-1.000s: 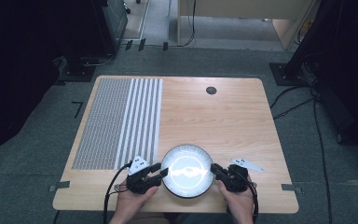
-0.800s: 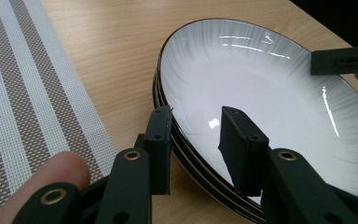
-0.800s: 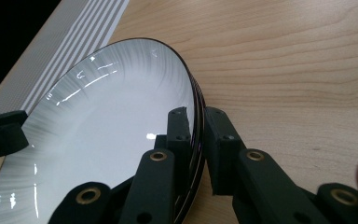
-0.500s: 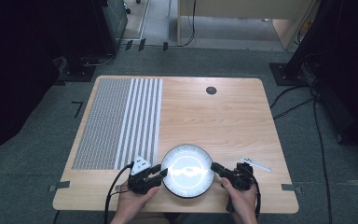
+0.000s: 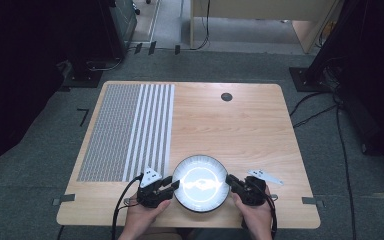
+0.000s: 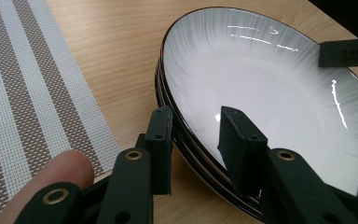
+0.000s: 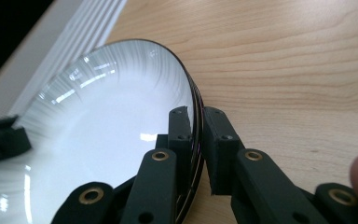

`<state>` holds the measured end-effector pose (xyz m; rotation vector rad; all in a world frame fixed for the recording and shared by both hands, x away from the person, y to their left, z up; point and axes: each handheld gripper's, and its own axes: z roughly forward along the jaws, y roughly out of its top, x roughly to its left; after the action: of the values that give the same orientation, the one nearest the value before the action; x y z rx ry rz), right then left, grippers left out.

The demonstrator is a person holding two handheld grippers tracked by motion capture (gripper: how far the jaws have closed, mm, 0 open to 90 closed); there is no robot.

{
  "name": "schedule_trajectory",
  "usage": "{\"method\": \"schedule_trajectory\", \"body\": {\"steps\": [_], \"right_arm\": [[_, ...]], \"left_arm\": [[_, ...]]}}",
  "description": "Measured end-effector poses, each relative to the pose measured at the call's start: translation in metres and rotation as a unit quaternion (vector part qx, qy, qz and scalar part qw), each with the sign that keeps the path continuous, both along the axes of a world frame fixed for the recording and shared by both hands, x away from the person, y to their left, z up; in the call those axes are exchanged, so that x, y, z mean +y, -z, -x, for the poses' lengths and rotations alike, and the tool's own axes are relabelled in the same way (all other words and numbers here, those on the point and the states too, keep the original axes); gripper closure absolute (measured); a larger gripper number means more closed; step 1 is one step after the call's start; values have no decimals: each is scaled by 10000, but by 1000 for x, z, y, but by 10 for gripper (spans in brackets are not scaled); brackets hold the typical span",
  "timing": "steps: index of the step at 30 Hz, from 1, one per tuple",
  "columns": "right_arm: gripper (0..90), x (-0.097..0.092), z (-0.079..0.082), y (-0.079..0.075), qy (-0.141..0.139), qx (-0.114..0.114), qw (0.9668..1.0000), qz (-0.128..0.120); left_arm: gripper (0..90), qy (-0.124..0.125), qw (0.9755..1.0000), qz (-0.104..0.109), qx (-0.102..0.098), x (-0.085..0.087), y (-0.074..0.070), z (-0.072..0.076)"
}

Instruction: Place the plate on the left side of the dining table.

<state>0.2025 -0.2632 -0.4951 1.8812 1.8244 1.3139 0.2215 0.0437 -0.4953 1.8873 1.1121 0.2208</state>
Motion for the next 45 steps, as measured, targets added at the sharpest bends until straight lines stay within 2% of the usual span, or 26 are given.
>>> {"method": "schedule_trajectory", "body": {"steps": [3, 5, 6, 7, 8, 10, 13, 15, 17, 19, 20, 21, 24, 25, 26, 29, 31, 33, 34, 36, 38, 39, 41, 43, 44, 45], "right_arm": [[826, 9, 3, -4, -31, -69, 9986, 515], [828, 9, 2, -5, -25, -4, 9986, 535], [829, 6, 0, -5, -12, 68, 9994, 346], [828, -2, -2, -3, 11, 248, 9996, -140], [824, -8, -4, -1, -8, 349, 9983, -464], [813, -20, -7, 5, -86, 551, 9920, -1134], [800, -30, -10, 10, -151, 799, 9813, -1743], [794, -38, -12, 16, -157, 949, 9704, -2214], [792, -41, -13, 20, -160, 1032, 9627, -2497], [792, -44, -14, 23, -178, 1075, 9584, -2639], [794, -44, -14, 23, -183, 1066, 9588, -2626], [796, -43, -14, 22, -190, 1001, 9625, -2515], [808, -29, -10, 10, -220, 704, 9844, -1597], [813, -23, -8, 6, -234, 585, 9907, -1202], [814, -17, -6, 2, -227, 482, 9950, -848], [814, -5, -3, -4, -202, 336, 9991, -145], [814, 1, -1, -6, -179, 244, 9993, 199], [819, 6, 1, -8, -128, 216, 9989, 396], [823, 4, 0, -7, -95, 258, 9993, 254], [823, -8, -3, -3, -39, 464, 9979, -445], [814, -22, -7, 5, -72, 660, 9898, -1264], [811, -26, -8, 8, -97, 752, 9853, -1531], [808, -30, -9, 9, -109, 865, 9806, -1756], [800, -35, -11, 15, -137, 986, 9722, -2121], [800, -35, -11, 15, -137, 986, 9722, -2121], [796, -38, -12, 19, -168, 1130, 9612, -2509]], "left_arm": [[657, -31, 10000, -25, -21, -1, 0, 1], [658, -55, 10000, -39, -27, -2, 0, 1], [659, -57, 10000, -39, -24, -2, 0, 1], [661, -54, 10000, -38, -23, -1, 0, 1], [662, -55, 10000, -36, -23, -1, 0, 1], [667, -55, 10000, -46, -25, -1, 0, 1], [678, -81, 10000, -29, -17, -1, 0, 0], [681, -75, 10000, -2, -2, 0, 0, 0], [683, -77, 10000, 10, 6, 0, 0, 0], [684, -78, 10000, 9, 5, 0, 0, 0], [683, -79, 10000, 10, 10, 0, 0, 0], [684, -78, 10000, 17, 14, 1, 0, 0], [685, -86, 10000, 40, 26, 1, 0, 0], [685, -85, 10000, 39, 27, 1, 0, 0], [685, -85, 10000, 38, 26, 1, 0, 0], [686, -92, 10000, 31, 23, 1, 0, 0], [686, -97, 9999, 29, 20, 0, 0, 0], [686, -99, 9999, 23, 17, 0, 0, 0], [686, -99, 9999, 21, 17, 0, 0, 0], [686, -99, 9999, 17, 19, 0, 0, 0], [687, -95, 10000, 4, 17, 0, -1, 0], [686, -93, 10000, 3, 20, 0, -1, 0], [685, -95, 10000, -10, 16, 1, -1, -1], [685, -114, 9999, -4, 22, 2, -1, -2], [684, -114, 9999, -4, 22, 2, -1, -2], [682, -131, 9999, 16, 36, 4, -1, -3]]}}
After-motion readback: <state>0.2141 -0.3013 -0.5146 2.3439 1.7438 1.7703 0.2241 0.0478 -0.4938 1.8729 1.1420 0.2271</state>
